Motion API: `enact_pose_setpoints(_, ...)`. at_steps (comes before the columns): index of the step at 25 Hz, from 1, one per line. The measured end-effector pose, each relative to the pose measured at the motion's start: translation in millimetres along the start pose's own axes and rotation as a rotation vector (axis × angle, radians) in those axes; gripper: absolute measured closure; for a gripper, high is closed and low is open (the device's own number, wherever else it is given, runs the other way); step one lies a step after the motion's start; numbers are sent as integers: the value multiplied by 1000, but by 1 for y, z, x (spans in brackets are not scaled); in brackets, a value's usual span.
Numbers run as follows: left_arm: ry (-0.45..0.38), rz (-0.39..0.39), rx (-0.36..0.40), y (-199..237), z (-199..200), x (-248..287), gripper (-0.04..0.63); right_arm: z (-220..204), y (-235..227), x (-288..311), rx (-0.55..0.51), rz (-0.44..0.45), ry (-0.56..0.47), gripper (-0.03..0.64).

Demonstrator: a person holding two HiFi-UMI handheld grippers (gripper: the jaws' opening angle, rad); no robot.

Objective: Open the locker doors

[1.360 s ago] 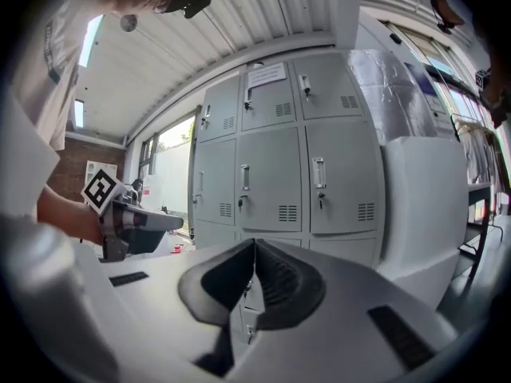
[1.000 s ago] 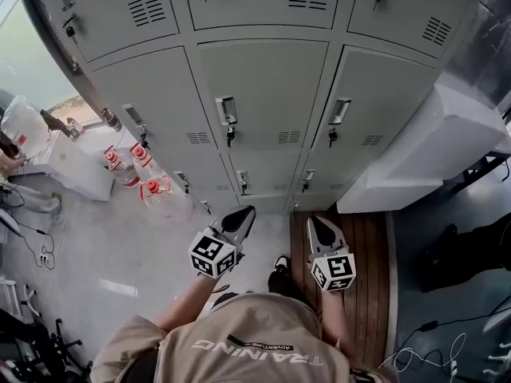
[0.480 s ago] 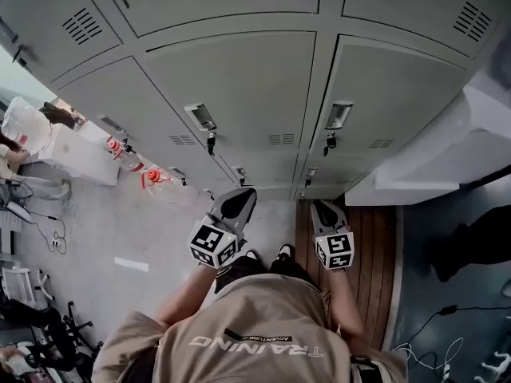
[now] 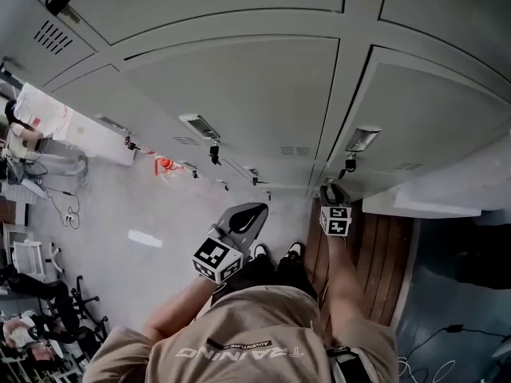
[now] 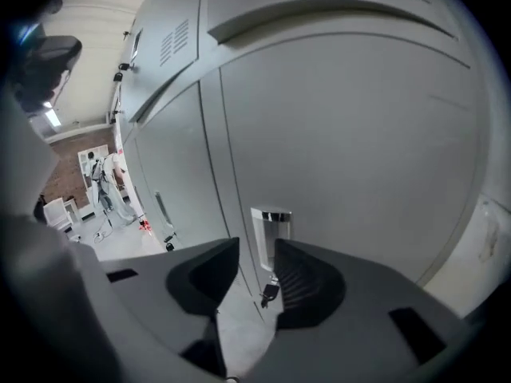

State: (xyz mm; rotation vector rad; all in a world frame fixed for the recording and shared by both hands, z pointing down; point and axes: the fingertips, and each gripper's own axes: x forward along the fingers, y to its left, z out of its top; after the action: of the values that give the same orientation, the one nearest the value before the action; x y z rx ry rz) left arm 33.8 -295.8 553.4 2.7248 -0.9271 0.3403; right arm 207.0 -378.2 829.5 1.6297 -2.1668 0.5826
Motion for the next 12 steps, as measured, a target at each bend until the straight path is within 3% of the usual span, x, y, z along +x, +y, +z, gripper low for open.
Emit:
enact_pose_setpoints(4,24,30,-19,8,-3,-2,589,-5,-1,19,-20,1,15,502)
enact_pose_setpoints(9,57,73,-34,22,-11,-12,589,-5,6,35,-127,16,50,502)
enact_pose_setpoints(12,66,85,-50,25,-17,-14,589,-3,6,34,-118,9,34,502)
